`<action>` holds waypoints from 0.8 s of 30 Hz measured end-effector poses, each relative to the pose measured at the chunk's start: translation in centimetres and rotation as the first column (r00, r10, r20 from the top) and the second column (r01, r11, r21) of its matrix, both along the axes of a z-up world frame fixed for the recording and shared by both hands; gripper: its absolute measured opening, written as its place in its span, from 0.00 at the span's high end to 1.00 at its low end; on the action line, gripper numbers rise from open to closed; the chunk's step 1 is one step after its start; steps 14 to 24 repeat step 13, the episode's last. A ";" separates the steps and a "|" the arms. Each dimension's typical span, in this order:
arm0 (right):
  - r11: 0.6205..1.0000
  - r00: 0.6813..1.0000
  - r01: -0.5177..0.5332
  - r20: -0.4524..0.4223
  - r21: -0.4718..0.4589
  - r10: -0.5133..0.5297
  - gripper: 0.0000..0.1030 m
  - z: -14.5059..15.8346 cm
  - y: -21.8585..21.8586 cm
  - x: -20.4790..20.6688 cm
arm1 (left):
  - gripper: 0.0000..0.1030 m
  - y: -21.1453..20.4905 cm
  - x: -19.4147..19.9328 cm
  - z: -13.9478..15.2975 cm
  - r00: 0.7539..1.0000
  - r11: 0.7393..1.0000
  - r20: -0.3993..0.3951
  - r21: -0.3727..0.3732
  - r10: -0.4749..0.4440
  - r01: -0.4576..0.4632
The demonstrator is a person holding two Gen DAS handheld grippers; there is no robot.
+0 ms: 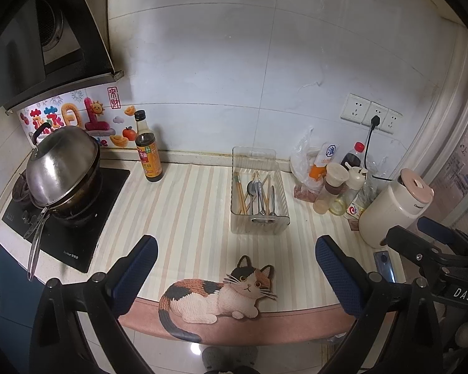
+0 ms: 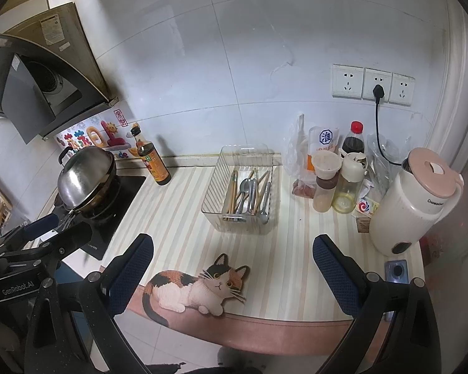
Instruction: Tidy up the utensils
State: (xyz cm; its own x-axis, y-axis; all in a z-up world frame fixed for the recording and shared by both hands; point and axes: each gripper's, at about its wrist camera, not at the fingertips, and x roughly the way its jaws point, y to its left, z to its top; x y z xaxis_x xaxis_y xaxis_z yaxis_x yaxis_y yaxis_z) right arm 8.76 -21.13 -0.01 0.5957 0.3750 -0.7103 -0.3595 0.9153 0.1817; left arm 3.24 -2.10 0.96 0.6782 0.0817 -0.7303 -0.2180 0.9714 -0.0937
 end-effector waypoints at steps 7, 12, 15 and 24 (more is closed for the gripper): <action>1.000 1.000 0.002 -0.001 0.000 -0.002 0.00 0.0 0.0 -0.1 | 0.00 -0.1 -0.1 0.0 1.000 1.000 -0.001 -0.002 -0.002 0.002; 1.000 1.000 0.002 0.000 -0.002 -0.002 0.00 0.0 0.0 -0.1 | 0.00 -0.4 -0.5 0.1 1.000 1.000 0.005 -0.004 -0.011 0.011; 1.000 1.000 0.002 0.001 -0.002 -0.002 0.00 0.0 0.0 -0.1 | 0.00 -0.5 -0.5 0.2 1.000 1.000 0.005 -0.001 -0.011 0.011; 1.000 1.000 0.002 0.001 -0.002 -0.002 0.00 0.0 0.0 -0.1 | 0.00 -0.5 -0.5 0.2 1.000 1.000 0.005 -0.001 -0.011 0.011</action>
